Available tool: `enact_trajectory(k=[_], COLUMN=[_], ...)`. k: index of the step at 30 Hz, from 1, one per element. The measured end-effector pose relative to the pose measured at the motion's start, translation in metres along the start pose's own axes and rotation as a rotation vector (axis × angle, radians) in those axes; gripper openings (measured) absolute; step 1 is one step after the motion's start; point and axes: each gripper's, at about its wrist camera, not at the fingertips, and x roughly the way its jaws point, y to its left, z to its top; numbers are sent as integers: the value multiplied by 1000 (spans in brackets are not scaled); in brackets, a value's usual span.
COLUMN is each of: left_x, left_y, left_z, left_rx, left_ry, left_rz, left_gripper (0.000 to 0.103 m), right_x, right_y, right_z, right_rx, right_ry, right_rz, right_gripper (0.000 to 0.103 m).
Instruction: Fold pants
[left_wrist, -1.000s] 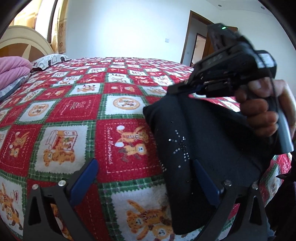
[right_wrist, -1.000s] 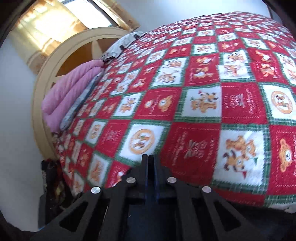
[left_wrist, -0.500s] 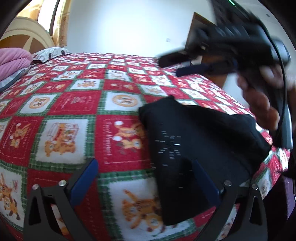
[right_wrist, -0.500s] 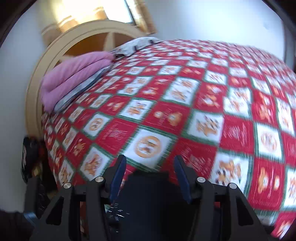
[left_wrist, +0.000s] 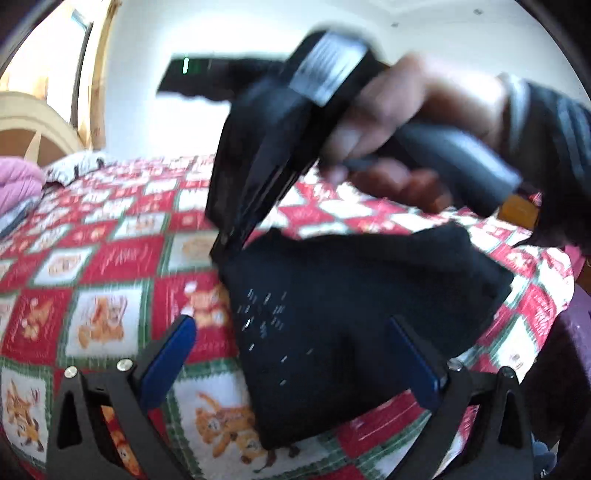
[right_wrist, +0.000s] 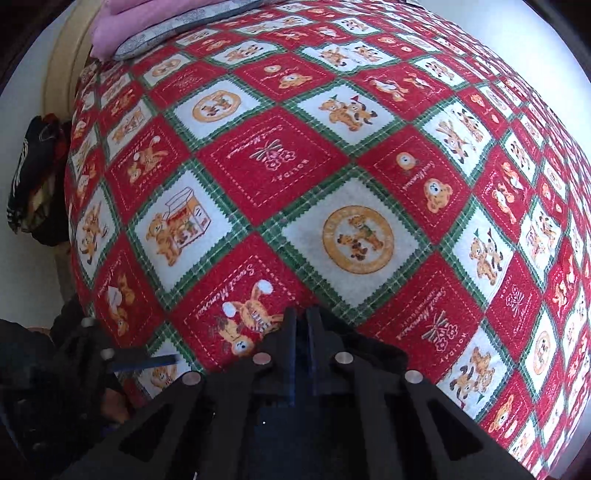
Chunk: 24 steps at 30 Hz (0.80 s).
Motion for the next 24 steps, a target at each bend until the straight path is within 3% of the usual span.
enact_trajectory(k=[2,7,9,15,19,21,24], left_x=[0,28,28,32,29,25,20], left_y=[-5,-17,-25,-29,-14,0,22], left_z=[1,-15,-19,-18,-11,-4,7], left_rx=[8,32,96,90,40,-21,-100], left_ry=[-2,161,141,143,139,127,104], left_rz=[-33,-120,-86,-78,-107,-84,-44], left_gripper=[103,103,103,103,103,103,103], right_x=[0,4,0,-8,-8,-21,-48], right_y=[-4,0,1,-30,-44,-56,-55], right_z=[2,2,2,6,-4,-17,-43], right_rx=[2,-25,-20,90,142,230,286], right_ry=[7,28,5,-81,-99,-152,-258], right_rz=[21,37,24,-85,-48,22,52], right_gripper=[5,3,2,0,0,0,4])
